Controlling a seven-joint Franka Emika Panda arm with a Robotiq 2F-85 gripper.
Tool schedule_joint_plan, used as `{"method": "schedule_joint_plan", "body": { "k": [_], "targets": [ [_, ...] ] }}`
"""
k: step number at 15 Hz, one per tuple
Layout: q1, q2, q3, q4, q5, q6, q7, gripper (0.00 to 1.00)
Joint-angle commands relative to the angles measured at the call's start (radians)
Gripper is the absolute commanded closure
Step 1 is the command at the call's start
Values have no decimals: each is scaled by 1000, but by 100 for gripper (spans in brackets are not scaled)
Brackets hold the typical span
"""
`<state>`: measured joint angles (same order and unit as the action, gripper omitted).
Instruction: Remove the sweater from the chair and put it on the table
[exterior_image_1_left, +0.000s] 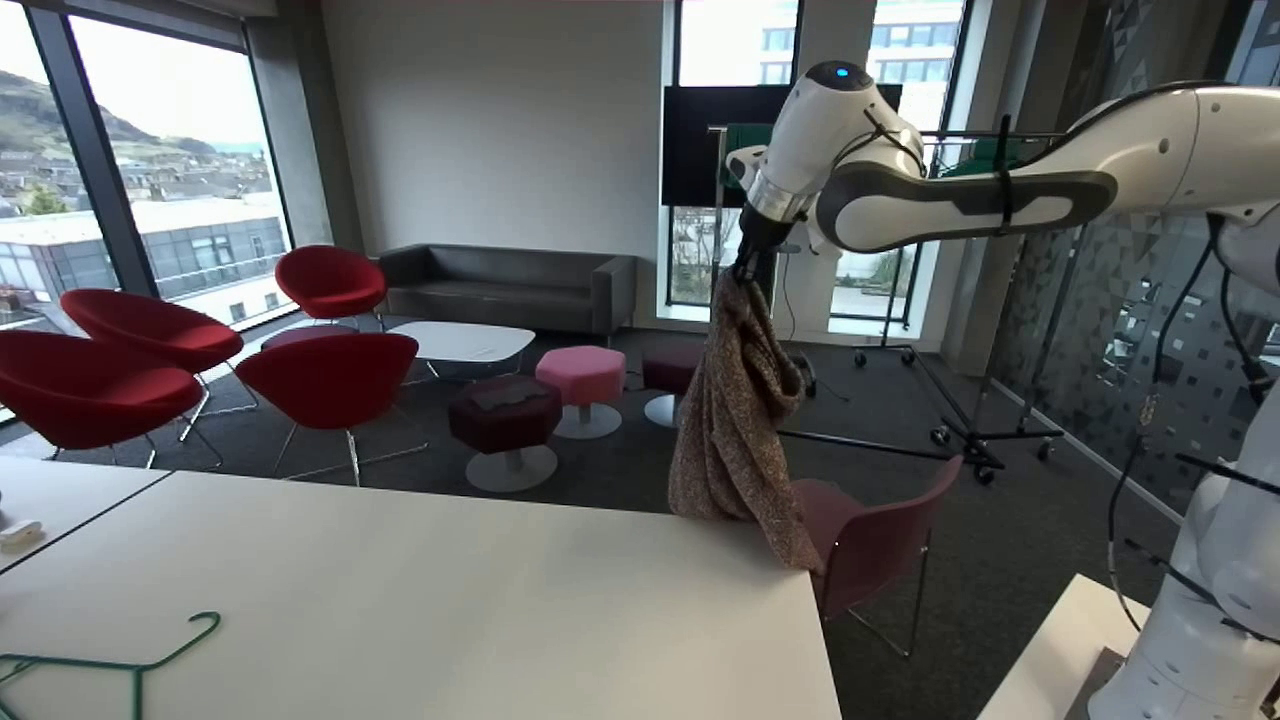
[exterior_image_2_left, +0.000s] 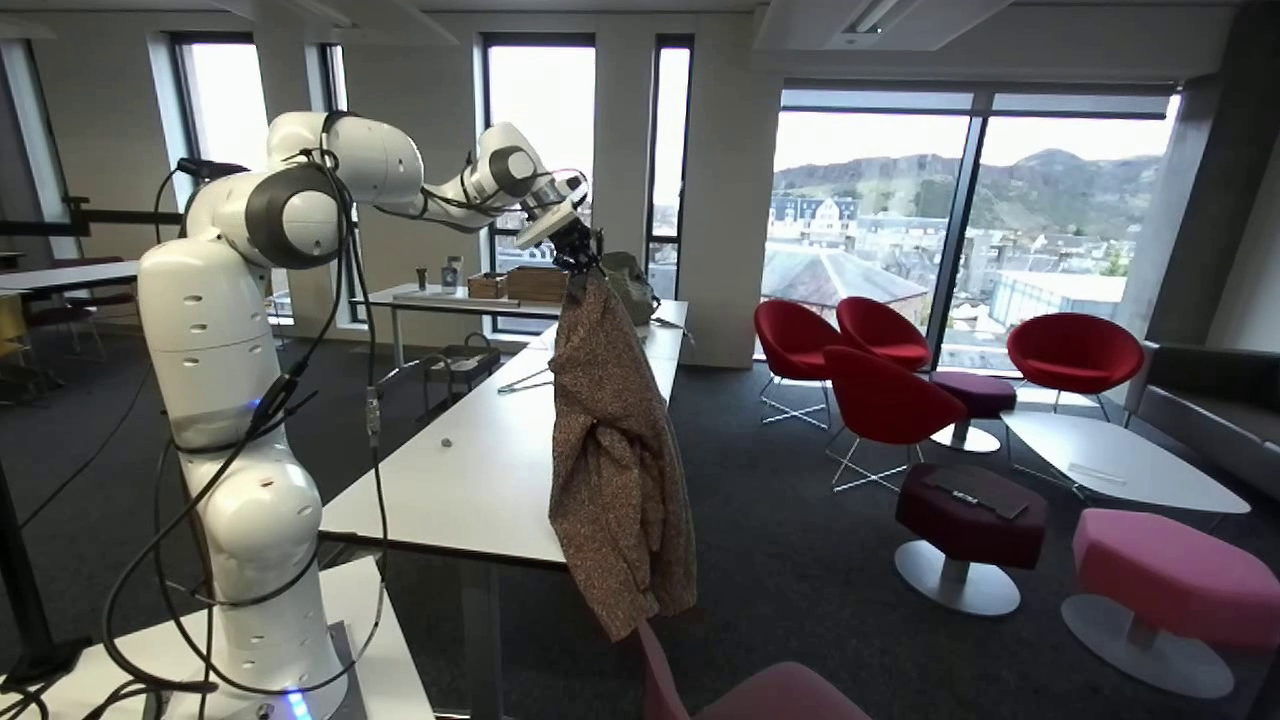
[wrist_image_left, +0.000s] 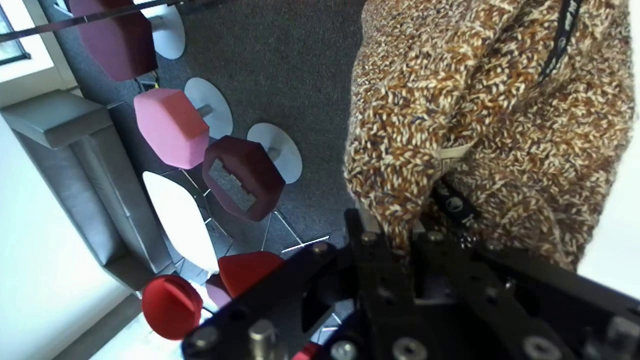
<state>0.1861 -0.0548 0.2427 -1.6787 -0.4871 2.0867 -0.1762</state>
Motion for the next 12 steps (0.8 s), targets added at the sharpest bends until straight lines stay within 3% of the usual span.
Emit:
{"method": "schedule_joint_plan", "body": {
  "k": [1, 6, 12],
  "targets": [
    [30, -7, 12, -88, -18, 38, -28, 97],
    [72, 40, 34, -193, 62, 106, -36, 97],
    [101, 132, 58, -217, 218, 146, -76, 97]
  ]
}}
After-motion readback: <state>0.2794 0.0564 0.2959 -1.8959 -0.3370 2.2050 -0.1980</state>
